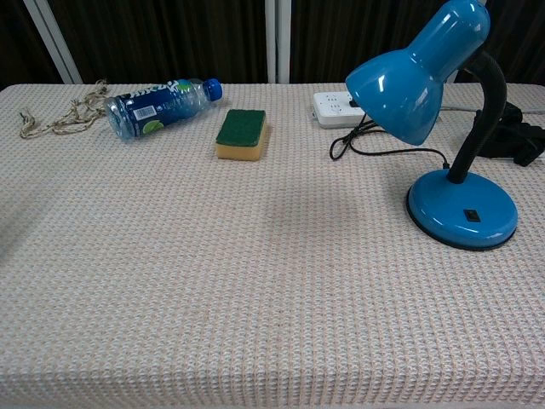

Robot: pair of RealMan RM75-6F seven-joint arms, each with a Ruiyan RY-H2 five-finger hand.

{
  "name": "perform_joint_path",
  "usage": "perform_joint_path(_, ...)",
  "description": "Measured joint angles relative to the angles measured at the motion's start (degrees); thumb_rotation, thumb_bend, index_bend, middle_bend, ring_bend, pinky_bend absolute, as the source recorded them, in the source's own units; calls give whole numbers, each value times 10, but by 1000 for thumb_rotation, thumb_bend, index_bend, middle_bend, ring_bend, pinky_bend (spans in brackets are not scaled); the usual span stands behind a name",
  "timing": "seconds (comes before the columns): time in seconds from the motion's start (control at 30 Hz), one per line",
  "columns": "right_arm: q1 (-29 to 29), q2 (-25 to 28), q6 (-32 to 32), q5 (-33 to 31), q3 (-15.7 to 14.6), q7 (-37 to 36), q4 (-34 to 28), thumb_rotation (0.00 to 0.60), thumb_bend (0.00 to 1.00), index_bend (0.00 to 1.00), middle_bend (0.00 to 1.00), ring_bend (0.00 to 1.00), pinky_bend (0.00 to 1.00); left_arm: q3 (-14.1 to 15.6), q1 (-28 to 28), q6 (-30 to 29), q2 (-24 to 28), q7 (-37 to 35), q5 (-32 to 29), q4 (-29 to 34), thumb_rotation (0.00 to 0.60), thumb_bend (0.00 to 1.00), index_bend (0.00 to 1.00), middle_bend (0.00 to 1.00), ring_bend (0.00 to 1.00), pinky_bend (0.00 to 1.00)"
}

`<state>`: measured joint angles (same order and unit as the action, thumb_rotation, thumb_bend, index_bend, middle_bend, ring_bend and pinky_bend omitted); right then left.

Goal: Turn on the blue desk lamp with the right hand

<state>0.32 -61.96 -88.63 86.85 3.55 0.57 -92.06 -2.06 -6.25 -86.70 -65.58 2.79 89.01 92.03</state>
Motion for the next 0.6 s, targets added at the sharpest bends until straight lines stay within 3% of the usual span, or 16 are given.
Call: perform_joint_path(0.6, 0, 0, 2, 2, -4, -5, 1, 600, 0, 0, 0, 0, 0, 1, -2, 0, 4, 2, 7, 9, 600, 0, 0, 0, 0, 0)
